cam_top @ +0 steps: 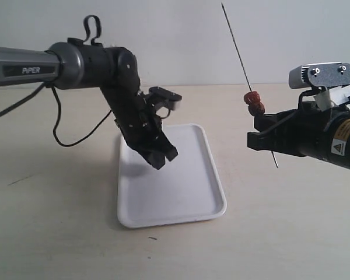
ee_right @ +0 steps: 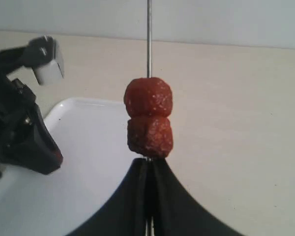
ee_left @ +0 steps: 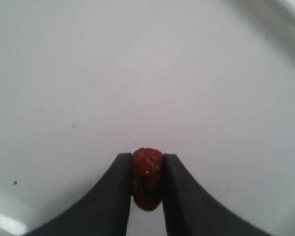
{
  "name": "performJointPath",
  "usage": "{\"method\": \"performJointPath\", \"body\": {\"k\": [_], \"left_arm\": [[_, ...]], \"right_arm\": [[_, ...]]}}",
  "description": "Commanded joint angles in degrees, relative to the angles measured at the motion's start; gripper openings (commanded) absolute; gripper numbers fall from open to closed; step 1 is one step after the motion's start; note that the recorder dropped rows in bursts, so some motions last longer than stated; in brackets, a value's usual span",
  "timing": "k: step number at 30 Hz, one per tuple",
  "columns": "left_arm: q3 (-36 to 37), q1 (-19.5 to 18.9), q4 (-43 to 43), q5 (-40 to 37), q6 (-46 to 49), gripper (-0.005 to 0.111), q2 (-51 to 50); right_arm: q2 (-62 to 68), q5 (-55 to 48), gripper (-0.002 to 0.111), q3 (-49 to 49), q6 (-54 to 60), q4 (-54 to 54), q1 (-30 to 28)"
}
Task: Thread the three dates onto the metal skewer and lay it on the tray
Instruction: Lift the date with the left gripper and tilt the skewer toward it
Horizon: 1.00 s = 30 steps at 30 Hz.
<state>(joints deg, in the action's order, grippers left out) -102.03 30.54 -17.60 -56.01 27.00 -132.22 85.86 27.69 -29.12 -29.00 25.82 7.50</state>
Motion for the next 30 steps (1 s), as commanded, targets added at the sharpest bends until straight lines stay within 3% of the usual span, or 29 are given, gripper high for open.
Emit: {"method": "performJointPath", "body": {"k": [1, 3, 6, 12, 20, 30], "left_arm": [[-0.27, -6.32, -20.16, -6.92, 10.61, 0.021, 2.59], [-0.27, -10.11, -32.23, -13.18, 17.2, 0.021, 2.59], [-0.27, -14.91, -42.88, -13.95, 21.98, 0.021, 2.59], [-0.27, -21.05, -45.85, -13.95, 20.56, 0.021, 2.89], [-0.27, -22.58, -46.12, -13.95, 19.05, 0.02, 2.89], [-0.27, -22.47, -46.22, -13.95, 14.61, 0.02, 2.89]], "right_arm": [[-0.55, -1.93, 0.0, 0.09, 0.11, 3.13, -0.15], [-0.55, -3.76, 0.0, 0.09, -2.57, 7.06, -0.15], [-0.55, -6.08, 0.0, 0.09, -8.58, 17.83, -0.15], [-0.55, -6.55, 0.0, 0.09, -19.18, 45.64, -0.15], [-0.55, -10.68, 0.0, 0.09, -19.04, 60.54, -0.15], [0.65, -13.07, 0.0, -2.22, -15.93, 61.04, -0.15]]}}
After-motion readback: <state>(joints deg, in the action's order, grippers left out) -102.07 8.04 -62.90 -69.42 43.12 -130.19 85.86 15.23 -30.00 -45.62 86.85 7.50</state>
